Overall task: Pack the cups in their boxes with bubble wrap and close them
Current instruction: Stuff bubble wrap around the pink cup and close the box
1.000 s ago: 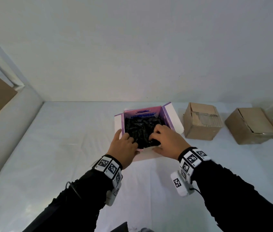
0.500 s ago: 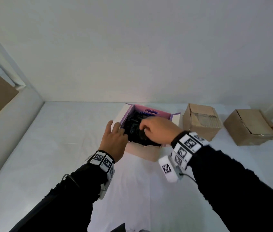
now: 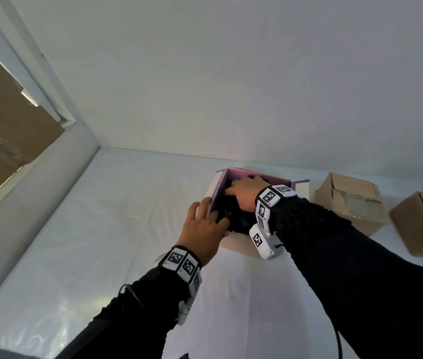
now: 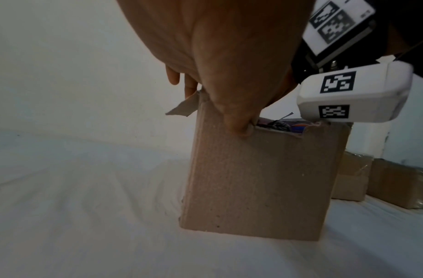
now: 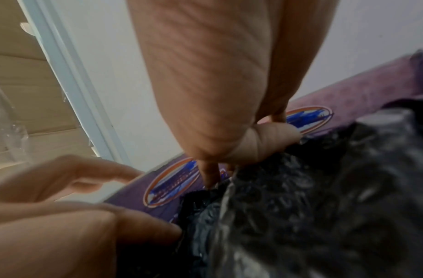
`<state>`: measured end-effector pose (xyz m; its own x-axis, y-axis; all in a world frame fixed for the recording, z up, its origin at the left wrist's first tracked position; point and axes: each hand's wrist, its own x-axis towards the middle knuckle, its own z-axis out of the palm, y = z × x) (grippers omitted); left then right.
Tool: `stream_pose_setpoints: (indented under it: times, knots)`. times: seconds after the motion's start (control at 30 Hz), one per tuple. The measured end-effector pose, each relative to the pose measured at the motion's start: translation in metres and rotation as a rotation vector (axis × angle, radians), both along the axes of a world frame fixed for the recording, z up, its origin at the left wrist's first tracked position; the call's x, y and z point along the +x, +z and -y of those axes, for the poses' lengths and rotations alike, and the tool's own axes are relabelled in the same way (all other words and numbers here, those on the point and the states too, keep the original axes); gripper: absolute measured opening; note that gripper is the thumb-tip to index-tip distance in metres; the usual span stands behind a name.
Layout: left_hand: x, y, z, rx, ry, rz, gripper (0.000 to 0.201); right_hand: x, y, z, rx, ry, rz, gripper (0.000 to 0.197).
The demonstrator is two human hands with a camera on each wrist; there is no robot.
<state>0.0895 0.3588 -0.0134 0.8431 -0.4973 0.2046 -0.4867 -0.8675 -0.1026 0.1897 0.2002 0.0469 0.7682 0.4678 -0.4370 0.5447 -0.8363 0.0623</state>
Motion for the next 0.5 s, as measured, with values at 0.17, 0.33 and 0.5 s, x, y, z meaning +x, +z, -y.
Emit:
stream_pose_setpoints:
  times: [0.17,0.33,0.5]
  knots:
    - [0.002,-0.002,-0.001,-0.002,-0.014,-0.009,0.015,0.003,-0.006,-0.005,-0.060,0.016,0.044,0.049]
    - [0.003,-0.004,-0.001,-0.009,-0.022,-0.019,0.013,0.001,-0.003,-0.001,0.080,0.055,0.061,0.043]
    - [0.001,-0.002,-0.001,-0.026,-0.020,-0.033,0.014,-0.007,-0.007,-0.009,0.119,-0.096,-0.062,0.036]
